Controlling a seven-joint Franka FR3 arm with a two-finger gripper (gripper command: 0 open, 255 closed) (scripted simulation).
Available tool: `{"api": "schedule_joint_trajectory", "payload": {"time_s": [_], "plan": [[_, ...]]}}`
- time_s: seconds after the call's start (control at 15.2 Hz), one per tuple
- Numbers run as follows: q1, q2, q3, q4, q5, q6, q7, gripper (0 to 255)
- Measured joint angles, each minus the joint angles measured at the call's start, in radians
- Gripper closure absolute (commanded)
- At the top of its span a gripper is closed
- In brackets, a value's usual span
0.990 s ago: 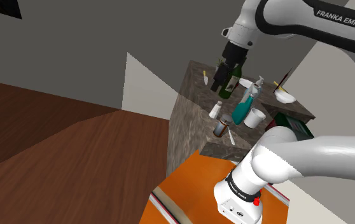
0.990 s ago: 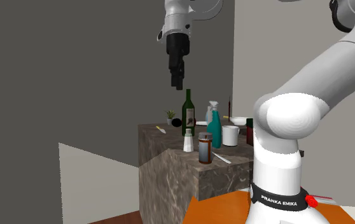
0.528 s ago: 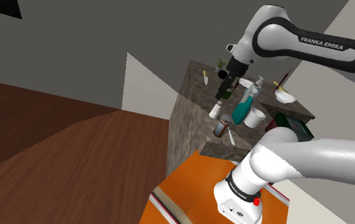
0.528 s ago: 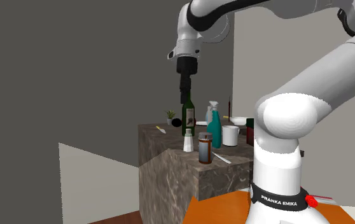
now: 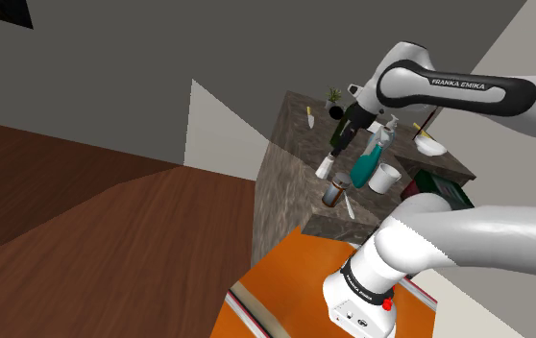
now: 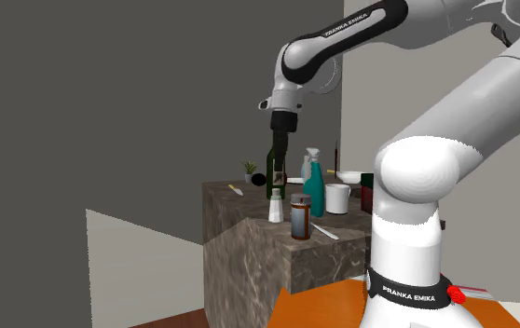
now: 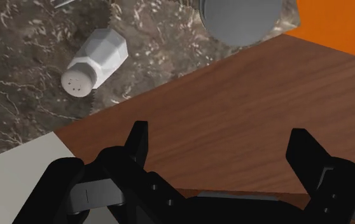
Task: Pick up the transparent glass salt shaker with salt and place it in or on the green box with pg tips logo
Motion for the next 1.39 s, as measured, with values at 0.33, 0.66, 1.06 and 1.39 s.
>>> {"api": "schedule_joint_trajectory", "payload": {"time_s": [0.33, 0.66, 1.06, 1.39], "plan": [[-0.004, 0.106, -0.162, -0.003, -0.056, 0.162, -0.144, 0], [0.071, 0.274, -0.351, 0.047, -0.043, 0.338, -0.302, 0], [0.127, 0.365, -0.440, 0.029, -0.017, 0.458, -0.357, 0], [0.153, 0.400, -0.468, 0.018, -0.002, 0.504, -0.372, 0]]}}
